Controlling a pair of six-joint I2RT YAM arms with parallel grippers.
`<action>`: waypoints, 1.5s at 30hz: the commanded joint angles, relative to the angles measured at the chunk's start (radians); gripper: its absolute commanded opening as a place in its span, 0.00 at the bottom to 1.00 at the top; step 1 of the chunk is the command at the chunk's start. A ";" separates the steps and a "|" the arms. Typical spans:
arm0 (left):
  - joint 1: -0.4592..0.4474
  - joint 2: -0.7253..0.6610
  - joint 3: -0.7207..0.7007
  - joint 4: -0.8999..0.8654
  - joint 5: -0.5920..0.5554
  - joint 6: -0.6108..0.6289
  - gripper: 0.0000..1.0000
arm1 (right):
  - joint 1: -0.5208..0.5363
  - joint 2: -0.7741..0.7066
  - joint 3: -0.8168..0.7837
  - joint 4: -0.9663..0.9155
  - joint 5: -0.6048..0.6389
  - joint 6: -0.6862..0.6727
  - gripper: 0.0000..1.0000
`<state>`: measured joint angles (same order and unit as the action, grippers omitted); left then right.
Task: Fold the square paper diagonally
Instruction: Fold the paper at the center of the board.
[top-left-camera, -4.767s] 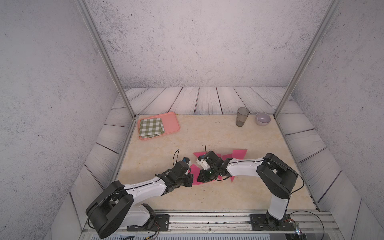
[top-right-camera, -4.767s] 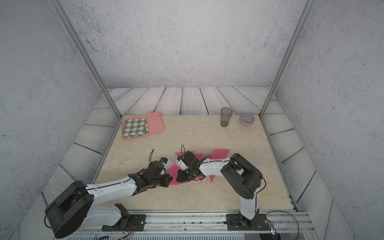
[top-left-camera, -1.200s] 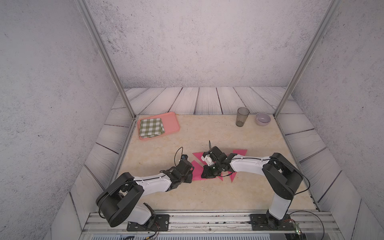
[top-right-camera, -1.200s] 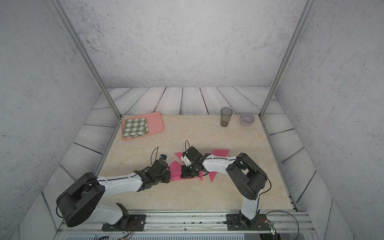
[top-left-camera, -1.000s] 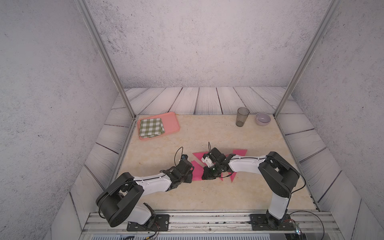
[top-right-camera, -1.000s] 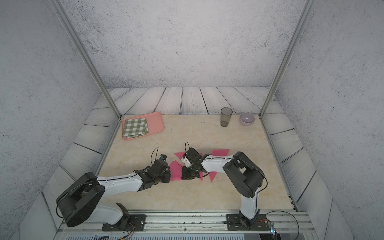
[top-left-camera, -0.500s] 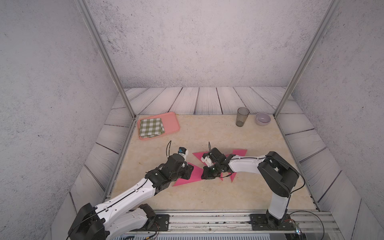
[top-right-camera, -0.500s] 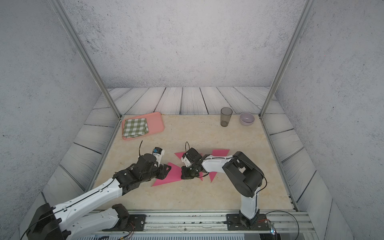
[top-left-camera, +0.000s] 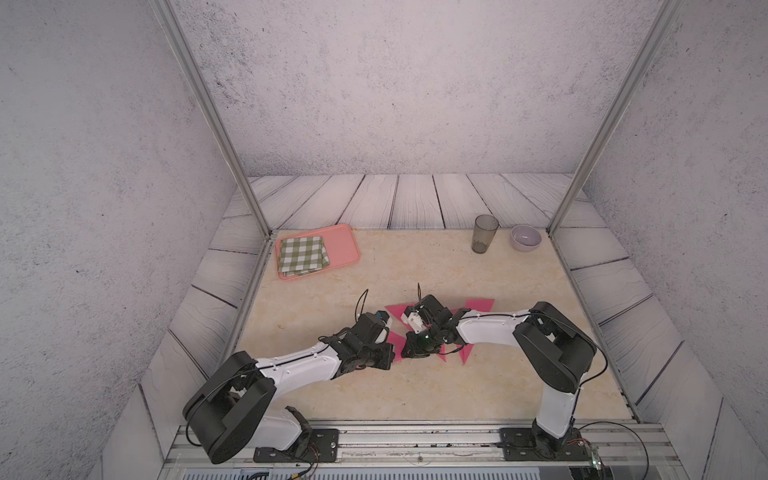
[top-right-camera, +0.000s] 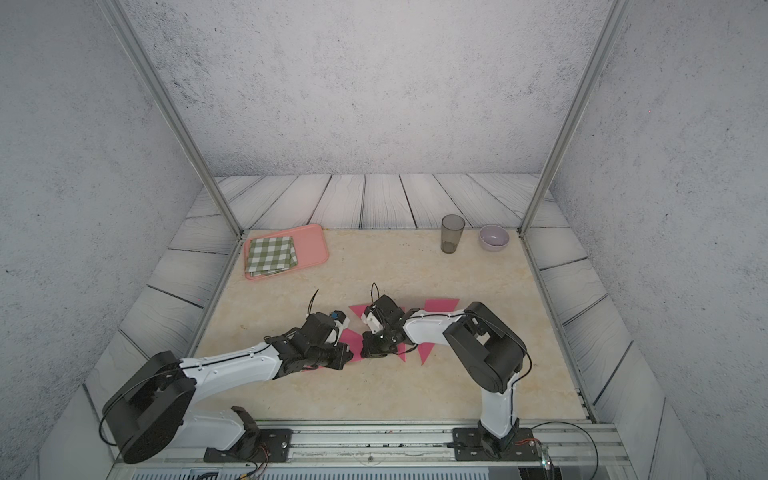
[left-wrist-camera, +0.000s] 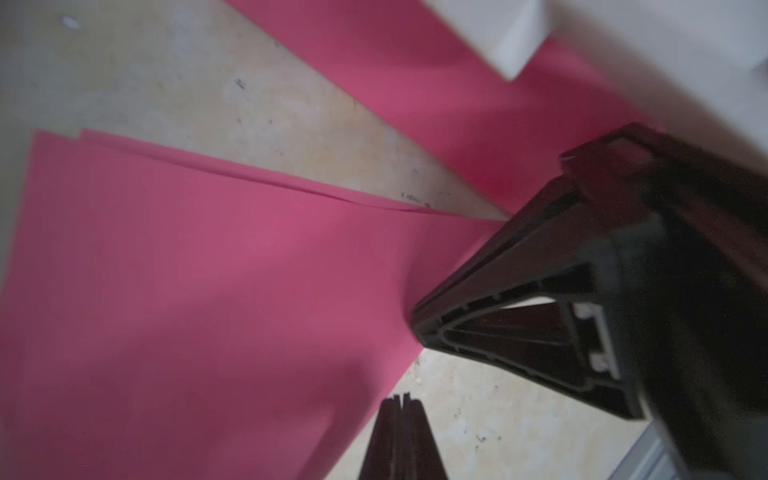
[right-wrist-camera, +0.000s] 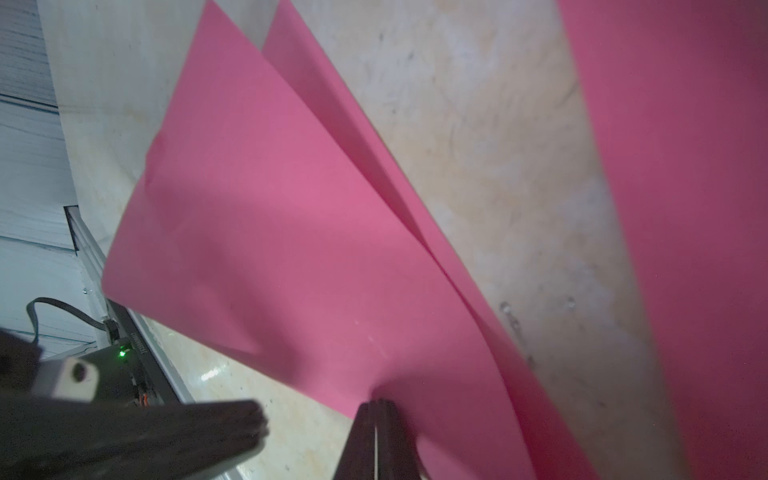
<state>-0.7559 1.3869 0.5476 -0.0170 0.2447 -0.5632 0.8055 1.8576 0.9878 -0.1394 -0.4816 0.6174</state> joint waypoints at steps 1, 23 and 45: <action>-0.005 0.032 0.003 0.080 -0.041 -0.017 0.00 | -0.003 0.067 -0.027 -0.060 0.075 -0.004 0.09; -0.007 -0.058 -0.097 -0.157 -0.224 -0.045 0.00 | -0.026 0.087 -0.020 -0.095 0.104 0.019 0.08; -0.008 -0.553 -0.160 -0.730 -0.423 -0.389 0.00 | -0.039 0.055 -0.060 -0.062 0.099 0.019 0.08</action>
<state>-0.7650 0.8463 0.3714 -0.6487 -0.1295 -0.9035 0.7837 1.8687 0.9817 -0.1150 -0.5079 0.6437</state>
